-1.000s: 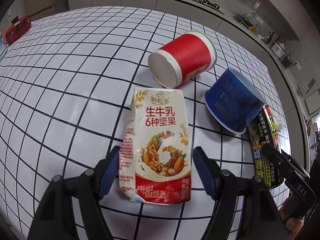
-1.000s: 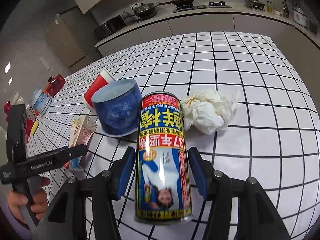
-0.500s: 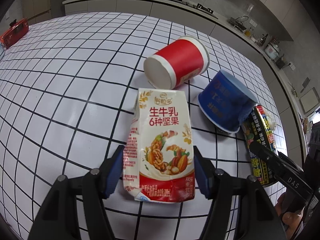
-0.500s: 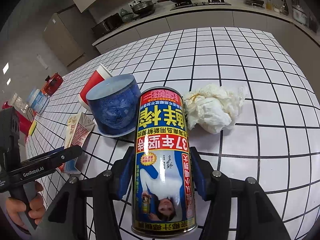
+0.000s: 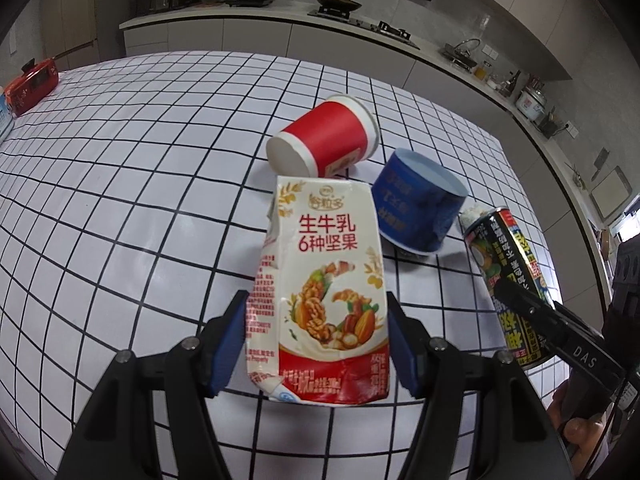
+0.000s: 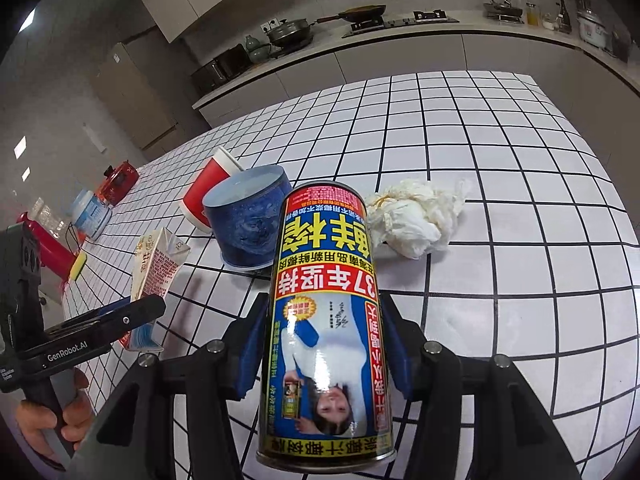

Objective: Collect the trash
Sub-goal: 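Lift and carry the milk carton and spray can over the black bucket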

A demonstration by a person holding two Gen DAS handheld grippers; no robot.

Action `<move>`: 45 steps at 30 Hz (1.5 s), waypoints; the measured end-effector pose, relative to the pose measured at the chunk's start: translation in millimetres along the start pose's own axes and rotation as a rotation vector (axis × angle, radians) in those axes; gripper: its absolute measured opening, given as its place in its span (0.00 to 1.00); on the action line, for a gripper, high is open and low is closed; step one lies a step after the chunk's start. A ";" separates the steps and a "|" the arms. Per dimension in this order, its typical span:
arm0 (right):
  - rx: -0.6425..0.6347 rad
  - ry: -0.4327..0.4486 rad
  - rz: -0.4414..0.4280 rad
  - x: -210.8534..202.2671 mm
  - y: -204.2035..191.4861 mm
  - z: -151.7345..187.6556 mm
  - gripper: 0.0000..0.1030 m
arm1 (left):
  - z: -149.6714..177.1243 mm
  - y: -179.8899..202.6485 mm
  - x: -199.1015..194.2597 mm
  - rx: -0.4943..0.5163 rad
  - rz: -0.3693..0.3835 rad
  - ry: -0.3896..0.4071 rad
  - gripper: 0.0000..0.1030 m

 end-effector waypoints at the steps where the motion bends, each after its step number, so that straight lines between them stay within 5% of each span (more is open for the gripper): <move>1: 0.000 0.005 -0.003 -3.3 -0.1 -0.2 0.53 | 0.2 2.0 -1.8 0.000 0.001 0.003 0.63; 13: -0.002 0.048 -0.040 -58.8 26.6 2.3 0.53 | 15.1 50.4 -26.2 0.014 0.013 0.051 0.63; 19: 0.051 0.110 0.028 -106.2 61.3 7.1 0.53 | 23.5 101.4 -32.0 0.084 0.117 0.043 0.63; 26: 0.181 0.181 0.234 -179.9 121.2 33.8 0.53 | 42.7 180.6 -21.0 0.198 0.334 -0.019 0.63; 32: 0.275 0.217 0.381 -245.3 177.7 64.3 0.53 | 62.3 252.9 -17.6 0.286 0.440 -0.072 0.63; 38: 0.370 0.210 0.471 -290.6 264.0 99.6 0.53 | 88.3 338.1 -13.5 0.346 0.507 -0.105 0.63; 45: 0.398 0.132 0.445 -301.5 358.8 126.4 0.53 | 129.8 426.4 16.7 0.351 0.480 -0.162 0.63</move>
Point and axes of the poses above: each gripper's, at about its wrist camera, not at the fingertips, and x roughly the way its jaws point, y to its right, z to its underside, the point moved 4 cm from there along x, roughly the way its jaws point, and after that the axes turned 13 degrees about y, right-handed, at the moved point
